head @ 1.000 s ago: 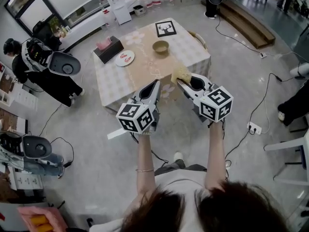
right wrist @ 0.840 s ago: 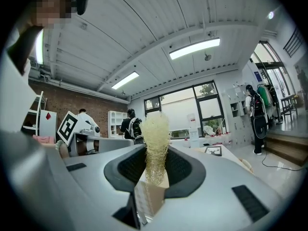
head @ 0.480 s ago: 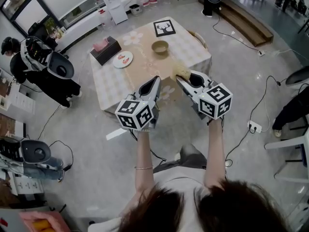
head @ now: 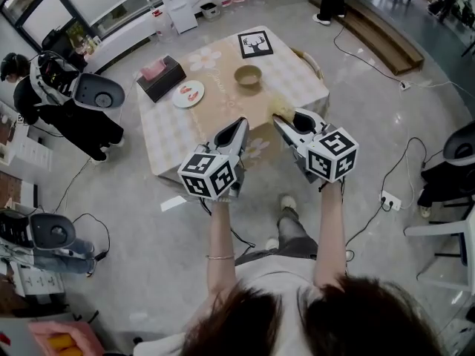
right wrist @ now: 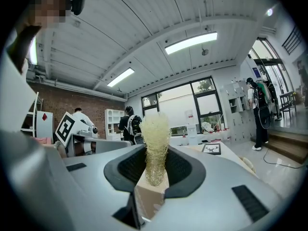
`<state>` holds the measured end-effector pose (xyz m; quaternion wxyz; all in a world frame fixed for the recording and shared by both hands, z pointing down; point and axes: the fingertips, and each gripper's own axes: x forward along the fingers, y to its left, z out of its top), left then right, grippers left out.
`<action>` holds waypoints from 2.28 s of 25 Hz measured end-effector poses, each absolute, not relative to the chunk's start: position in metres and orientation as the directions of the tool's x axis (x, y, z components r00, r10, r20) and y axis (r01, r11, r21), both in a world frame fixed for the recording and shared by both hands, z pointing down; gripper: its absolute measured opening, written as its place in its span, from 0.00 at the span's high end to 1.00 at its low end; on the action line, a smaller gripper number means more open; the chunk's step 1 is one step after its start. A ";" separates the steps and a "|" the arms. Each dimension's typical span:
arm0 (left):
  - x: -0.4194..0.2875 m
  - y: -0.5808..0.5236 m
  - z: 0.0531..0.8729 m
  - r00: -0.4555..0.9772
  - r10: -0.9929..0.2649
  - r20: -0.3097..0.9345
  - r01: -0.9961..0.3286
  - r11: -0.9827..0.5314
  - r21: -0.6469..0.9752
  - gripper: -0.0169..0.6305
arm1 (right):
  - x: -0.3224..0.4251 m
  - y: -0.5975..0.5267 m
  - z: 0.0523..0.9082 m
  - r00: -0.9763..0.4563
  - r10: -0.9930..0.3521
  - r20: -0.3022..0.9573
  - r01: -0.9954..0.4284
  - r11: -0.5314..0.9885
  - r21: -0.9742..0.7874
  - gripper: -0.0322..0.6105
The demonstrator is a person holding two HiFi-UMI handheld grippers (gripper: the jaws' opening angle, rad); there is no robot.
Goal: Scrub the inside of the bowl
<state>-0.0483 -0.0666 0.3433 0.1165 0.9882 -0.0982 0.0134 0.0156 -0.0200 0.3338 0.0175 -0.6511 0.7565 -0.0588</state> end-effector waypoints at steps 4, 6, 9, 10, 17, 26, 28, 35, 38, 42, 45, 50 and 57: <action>-0.031 -0.084 0.345 0.979 -0.196 0.055 -0.204 -0.951 0.232 0.95 | 0.034 -0.040 0.336 -0.160 -0.985 0.056 -0.981 0.153 -0.116 0.80; -0.023 -0.093 0.345 0.977 -0.205 0.055 -0.212 -0.949 0.233 0.95 | 0.042 -0.049 0.336 -0.169 -0.984 0.058 -0.980 0.162 -0.118 0.80; -0.010 -0.104 0.342 0.975 -0.215 0.056 -0.222 -0.946 0.235 0.95 | 0.056 -0.062 0.333 -0.183 -0.981 0.062 -0.977 0.175 -0.121 0.80; -0.006 -0.107 0.342 0.974 -0.218 0.058 -0.226 -0.946 0.234 0.95 | 0.060 -0.065 0.332 -0.187 -0.980 0.062 -0.976 0.178 -0.122 0.80; 0.018 -0.138 0.338 0.964 -0.259 0.061 -0.266 -0.936 0.229 0.95 | 0.090 -0.099 0.326 -0.222 -0.974 0.051 -0.969 0.214 -0.124 0.80; 0.053 -0.175 0.340 0.950 -0.307 0.064 -0.313 -0.919 0.241 0.96 | 0.128 -0.140 0.327 -0.276 -0.959 0.062 -0.955 0.266 -0.132 0.80; 0.060 -0.183 0.341 0.946 -0.318 0.064 -0.323 -0.913 0.247 0.95 | 0.136 -0.148 0.328 -0.290 -0.954 0.071 -0.951 0.279 -0.130 0.80; 0.085 -0.206 0.350 0.929 -0.364 0.073 -0.370 -0.891 0.265 0.95 | 0.161 -0.173 0.339 -0.332 -0.938 0.099 -0.939 0.319 -0.130 0.80; 0.089 -0.216 0.357 0.922 -0.376 0.086 -0.385 -0.882 0.272 0.95 | 0.167 -0.185 0.346 -0.344 -0.933 0.106 -0.934 0.329 -0.143 0.80; 0.090 -0.229 0.370 0.910 -0.402 0.107 -0.415 -0.862 0.290 0.95 | 0.169 -0.200 0.357 -0.369 -0.921 0.121 -0.924 0.350 -0.156 0.80; 0.088 -0.240 0.379 0.902 -0.412 0.124 -0.430 -0.849 0.306 0.95 | 0.166 -0.213 0.363 -0.388 -0.912 0.134 -0.916 0.365 -0.164 0.80; 0.090 -0.260 0.385 0.898 -0.414 0.149 -0.440 -0.838 0.323 0.95 | 0.162 -0.234 0.368 -0.419 -0.896 0.147 -0.903 0.393 -0.174 0.80; 0.100 -0.287 0.409 0.909 -0.371 0.188 -0.416 -0.835 0.362 0.95 | 0.169 -0.263 0.385 -0.412 -0.897 0.162 -0.901 0.374 -0.220 0.80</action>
